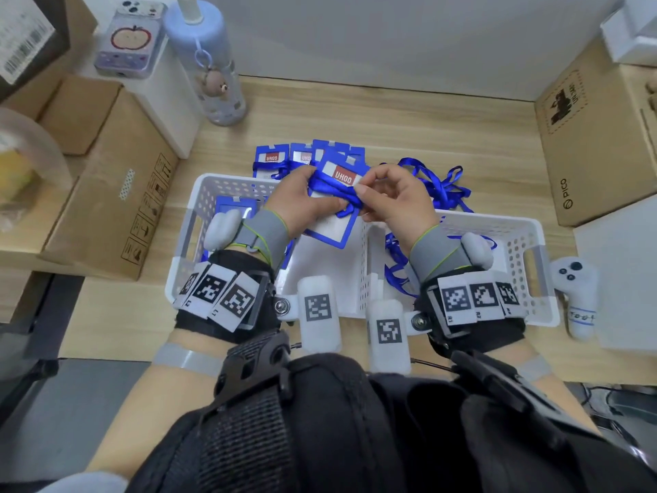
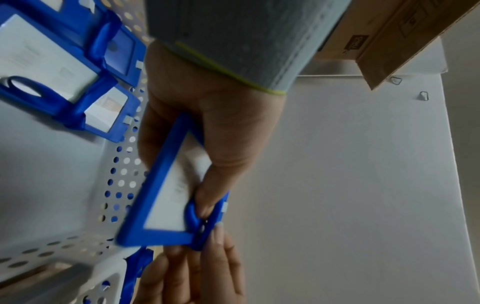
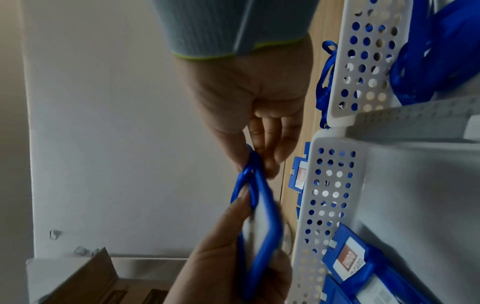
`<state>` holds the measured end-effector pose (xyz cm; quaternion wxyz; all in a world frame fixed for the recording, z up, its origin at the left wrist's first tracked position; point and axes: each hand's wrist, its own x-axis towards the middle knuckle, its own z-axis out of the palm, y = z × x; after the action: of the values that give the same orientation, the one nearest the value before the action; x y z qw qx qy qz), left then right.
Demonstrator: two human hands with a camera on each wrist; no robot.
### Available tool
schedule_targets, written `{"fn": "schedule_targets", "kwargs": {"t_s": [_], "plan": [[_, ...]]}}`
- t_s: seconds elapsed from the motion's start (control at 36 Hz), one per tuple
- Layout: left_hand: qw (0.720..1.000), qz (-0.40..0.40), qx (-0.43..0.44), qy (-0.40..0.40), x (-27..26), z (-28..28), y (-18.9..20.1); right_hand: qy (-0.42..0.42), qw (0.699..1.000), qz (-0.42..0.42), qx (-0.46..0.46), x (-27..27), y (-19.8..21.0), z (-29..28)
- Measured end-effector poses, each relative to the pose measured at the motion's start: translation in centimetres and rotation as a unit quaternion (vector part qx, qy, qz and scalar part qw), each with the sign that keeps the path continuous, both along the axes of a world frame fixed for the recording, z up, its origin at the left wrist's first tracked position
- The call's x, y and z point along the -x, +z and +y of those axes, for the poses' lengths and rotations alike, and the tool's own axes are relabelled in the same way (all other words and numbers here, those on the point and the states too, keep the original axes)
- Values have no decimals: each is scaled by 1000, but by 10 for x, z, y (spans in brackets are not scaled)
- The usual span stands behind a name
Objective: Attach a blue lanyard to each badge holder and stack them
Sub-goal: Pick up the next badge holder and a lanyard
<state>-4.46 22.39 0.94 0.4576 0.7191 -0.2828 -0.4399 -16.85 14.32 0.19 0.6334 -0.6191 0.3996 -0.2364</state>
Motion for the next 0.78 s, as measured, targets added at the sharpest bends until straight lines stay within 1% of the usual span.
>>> {"fn": "schedule_targets", "kwargs": {"t_s": [0.17,0.25,0.33,0.39,0.47,0.53,0.61,0.69,0.78], "plan": [[998,-55,-5,30,0,0,-1,34,999,11,11,3,-1,1],[995,-92,-2,41,-2,-2,-7,30,1000,-6,3,3,-1,1],[993,-114,0,42,-2,-2,-8,24,999,-22,2,2,0,1],[992,-115,4,44,-2,-3,-9,20,999,-36,-2,3,0,0],[994,-92,15,53,0,-1,-8,5,997,-66,-27,4,-2,0],[995,-91,6,42,-2,0,-9,-16,995,-81,-49,5,-3,-1],[997,-75,-20,1,-6,6,-11,-62,992,-88,-66,8,-5,-5],[991,-110,-44,-61,-8,11,-13,-100,987,-103,-75,10,-4,-11],[979,-160,-70,-101,-7,12,-16,-117,982,-132,-68,10,1,-17]]}}
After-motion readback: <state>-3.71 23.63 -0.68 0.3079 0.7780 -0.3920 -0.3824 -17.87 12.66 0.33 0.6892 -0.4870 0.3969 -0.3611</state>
